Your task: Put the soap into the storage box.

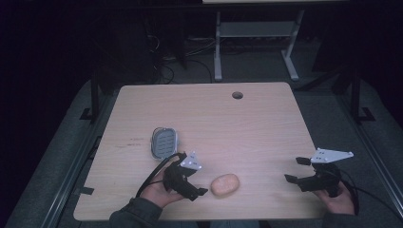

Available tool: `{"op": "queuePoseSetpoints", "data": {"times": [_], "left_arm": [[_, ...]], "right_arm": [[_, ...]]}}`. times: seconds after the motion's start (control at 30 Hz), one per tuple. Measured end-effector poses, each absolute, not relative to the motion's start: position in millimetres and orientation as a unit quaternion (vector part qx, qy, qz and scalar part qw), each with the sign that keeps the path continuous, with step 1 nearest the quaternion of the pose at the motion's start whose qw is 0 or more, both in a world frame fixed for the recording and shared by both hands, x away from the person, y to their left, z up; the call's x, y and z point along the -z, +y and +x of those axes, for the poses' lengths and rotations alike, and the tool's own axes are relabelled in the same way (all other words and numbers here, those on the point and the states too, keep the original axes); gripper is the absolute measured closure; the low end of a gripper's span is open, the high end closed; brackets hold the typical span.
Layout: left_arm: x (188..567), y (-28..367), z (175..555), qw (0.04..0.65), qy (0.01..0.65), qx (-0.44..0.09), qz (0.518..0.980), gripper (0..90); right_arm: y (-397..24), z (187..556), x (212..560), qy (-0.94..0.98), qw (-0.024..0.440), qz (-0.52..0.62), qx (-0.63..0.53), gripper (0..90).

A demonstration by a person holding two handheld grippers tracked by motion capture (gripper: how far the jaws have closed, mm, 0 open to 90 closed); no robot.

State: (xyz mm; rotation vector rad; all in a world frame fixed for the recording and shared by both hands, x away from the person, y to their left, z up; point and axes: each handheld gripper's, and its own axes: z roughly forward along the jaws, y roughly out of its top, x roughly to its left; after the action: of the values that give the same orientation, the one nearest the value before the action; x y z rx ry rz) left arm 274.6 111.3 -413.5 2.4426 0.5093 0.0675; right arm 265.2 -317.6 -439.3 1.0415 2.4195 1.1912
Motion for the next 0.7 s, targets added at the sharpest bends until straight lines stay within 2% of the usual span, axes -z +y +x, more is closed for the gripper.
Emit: {"op": "queuePoseSetpoints", "data": {"times": [0.27, 0.7], "left_arm": [[413.3, 79.1, 280.6, 0.291, 0.167, -0.012, 0.942, 20.0], [427.6, 44.4, 291.0, 0.258, 0.165, 0.007, 0.952, 21.9]], "right_arm": [[-314.8, 264.7, 438.2, 0.833, 0.130, 0.353, -0.405, 15.9], [-314.5, 264.9, 438.9, 0.834, 0.127, 0.353, -0.404, 15.9]]}}
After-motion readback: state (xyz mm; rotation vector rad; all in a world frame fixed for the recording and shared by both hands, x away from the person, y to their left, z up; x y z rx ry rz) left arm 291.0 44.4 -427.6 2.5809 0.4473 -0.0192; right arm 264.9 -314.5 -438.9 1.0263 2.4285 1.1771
